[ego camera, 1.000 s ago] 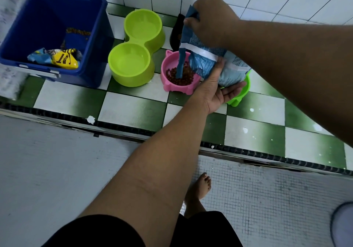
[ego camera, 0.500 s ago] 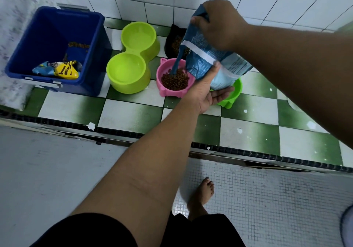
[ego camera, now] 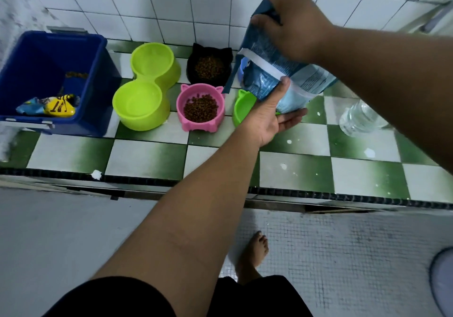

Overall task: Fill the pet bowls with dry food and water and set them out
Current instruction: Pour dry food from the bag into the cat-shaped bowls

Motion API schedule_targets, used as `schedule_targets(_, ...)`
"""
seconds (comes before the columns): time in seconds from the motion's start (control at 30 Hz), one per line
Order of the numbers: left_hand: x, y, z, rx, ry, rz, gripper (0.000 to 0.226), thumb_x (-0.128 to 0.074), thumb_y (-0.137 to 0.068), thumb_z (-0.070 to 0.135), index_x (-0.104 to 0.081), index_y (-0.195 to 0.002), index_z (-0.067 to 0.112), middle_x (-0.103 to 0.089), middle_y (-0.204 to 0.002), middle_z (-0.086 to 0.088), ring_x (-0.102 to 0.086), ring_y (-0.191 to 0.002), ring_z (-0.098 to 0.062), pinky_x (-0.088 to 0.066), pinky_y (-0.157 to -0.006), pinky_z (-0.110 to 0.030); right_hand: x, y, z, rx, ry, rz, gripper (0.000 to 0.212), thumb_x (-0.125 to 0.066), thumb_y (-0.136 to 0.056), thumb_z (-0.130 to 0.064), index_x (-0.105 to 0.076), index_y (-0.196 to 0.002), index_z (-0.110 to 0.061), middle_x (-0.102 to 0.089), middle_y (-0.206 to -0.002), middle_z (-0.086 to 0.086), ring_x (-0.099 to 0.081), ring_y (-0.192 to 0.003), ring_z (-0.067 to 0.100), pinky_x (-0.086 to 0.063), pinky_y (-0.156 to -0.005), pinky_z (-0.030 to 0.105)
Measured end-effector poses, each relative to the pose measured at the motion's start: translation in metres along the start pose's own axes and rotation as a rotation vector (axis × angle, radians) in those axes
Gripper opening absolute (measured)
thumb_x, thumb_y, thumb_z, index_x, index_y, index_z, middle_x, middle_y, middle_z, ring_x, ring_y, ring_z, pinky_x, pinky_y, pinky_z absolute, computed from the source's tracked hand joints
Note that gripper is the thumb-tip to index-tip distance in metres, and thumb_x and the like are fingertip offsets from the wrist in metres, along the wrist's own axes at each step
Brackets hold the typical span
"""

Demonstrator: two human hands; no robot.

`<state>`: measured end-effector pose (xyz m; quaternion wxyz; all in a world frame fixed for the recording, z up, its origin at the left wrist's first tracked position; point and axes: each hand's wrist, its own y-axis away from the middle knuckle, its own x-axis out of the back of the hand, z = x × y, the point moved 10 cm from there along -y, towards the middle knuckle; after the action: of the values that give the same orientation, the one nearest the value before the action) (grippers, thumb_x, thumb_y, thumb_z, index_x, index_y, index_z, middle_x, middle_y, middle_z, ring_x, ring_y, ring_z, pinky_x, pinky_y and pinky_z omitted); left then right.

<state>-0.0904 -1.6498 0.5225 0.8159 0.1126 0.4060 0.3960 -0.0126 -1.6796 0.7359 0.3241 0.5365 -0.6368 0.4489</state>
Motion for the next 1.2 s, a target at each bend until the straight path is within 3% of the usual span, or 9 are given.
schedule_targets(0.1, -0.022, -0.002, -0.019, 0.025, 0.034, -0.017, 0.083, -0.072, -0.076, 0.061, -0.053, -0.138, 0.009, -0.072, -0.104, -0.017, -0.075, -0.079, -0.026, -0.064, -0.072, -0.034, -0.004, 0.009, 0.024, -0.06, 0.024, -0.048, 0.034, -0.049, -0.099, -0.04, -0.065, -0.113, -0.013, -0.066, -0.111, 0.007, -0.058, -0.099, 0.02, -0.036, -0.08, 0.023)
schedule_targets(0.13, -0.028, -0.005, -0.028, 0.042, 0.047, -0.028, 0.084, -0.072, -0.072, 0.062, -0.055, -0.134, 0.008, -0.073, -0.101, -0.017, -0.075, -0.079, -0.025, -0.064, -0.073, -0.034, -0.006, 0.012, 0.03, -0.076, 0.041, -0.062, 0.033, -0.049, -0.099, -0.039, -0.065, -0.112, -0.012, -0.066, -0.109, 0.007, -0.057, -0.098, 0.02, -0.035, -0.079, 0.023)
schedule_targets(0.23, -0.043, -0.013, -0.052, 0.095, 0.132, -0.058, 0.07, -0.067, -0.086, 0.061, -0.057, -0.129, 0.006, -0.075, -0.098, -0.017, -0.075, -0.084, -0.027, -0.064, -0.074, -0.035, -0.016, 0.019, 0.046, -0.113, 0.066, -0.108, 0.03, -0.05, -0.1, -0.034, -0.066, -0.112, -0.012, -0.067, -0.108, 0.008, -0.059, -0.101, 0.023, -0.035, -0.079, 0.024)
schedule_targets(0.4, -0.056, -0.021, -0.072, 0.109, 0.277, -0.074, 0.13, -0.094, -0.034, 0.059, -0.05, -0.142, 0.002, -0.075, -0.101, -0.021, -0.077, -0.083, -0.031, -0.063, -0.068, -0.037, -0.038, 0.023, 0.053, -0.112, 0.1, -0.189, 0.03, -0.051, -0.098, -0.033, -0.066, -0.112, -0.011, -0.067, -0.115, 0.013, -0.059, -0.107, 0.029, -0.039, -0.081, 0.028)
schedule_targets(0.47, -0.059, -0.025, -0.074, 0.095, 0.328, -0.088, 0.136, -0.097, -0.024, 0.058, -0.051, -0.139, 0.001, -0.076, -0.096, -0.021, -0.077, -0.08, -0.03, -0.063, -0.066, -0.036, -0.046, 0.023, 0.052, -0.098, 0.12, -0.213, 0.033, -0.051, -0.097, -0.035, -0.066, -0.112, -0.01, -0.066, -0.115, 0.014, -0.059, -0.108, 0.032, -0.043, -0.084, 0.034)
schedule_targets(0.6, -0.062, -0.032, -0.074, 0.064, 0.409, -0.1, 0.115, -0.097, -0.023, 0.055, -0.058, -0.118, 0.004, -0.077, -0.088, -0.019, -0.077, -0.075, -0.029, -0.065, -0.068, -0.039, -0.056, 0.021, 0.054, -0.089, 0.131, -0.242, 0.032, -0.05, -0.097, -0.038, -0.065, -0.112, -0.014, -0.064, -0.116, 0.013, -0.058, -0.108, 0.032, -0.043, -0.084, 0.035)
schedule_targets(0.87, -0.057, -0.034, -0.075, 0.058, 0.346, -0.068, 0.071, -0.072, -0.062, 0.054, -0.057, -0.11, 0.003, -0.076, -0.076, -0.016, -0.076, -0.069, -0.023, -0.063, -0.073, -0.037, -0.063, 0.019, 0.059, -0.096, 0.15, -0.252, 0.028, -0.049, -0.1, -0.038, -0.059, -0.103, -0.012, -0.053, -0.1, 0.006, -0.046, -0.088, 0.021, -0.032, -0.073, 0.031)
schedule_targets(1.2, -0.054, -0.032, -0.075, 0.088, 0.281, -0.052, 0.068, -0.066, -0.066, 0.057, -0.058, -0.107, 0.003, -0.076, -0.076, -0.016, -0.076, -0.068, -0.022, -0.063, -0.072, -0.035, -0.063, 0.017, 0.059, -0.111, 0.153, -0.242, 0.034, -0.048, -0.1, -0.04, -0.059, -0.108, -0.009, -0.06, -0.111, 0.014, -0.047, -0.087, 0.023, -0.036, -0.074, 0.033)
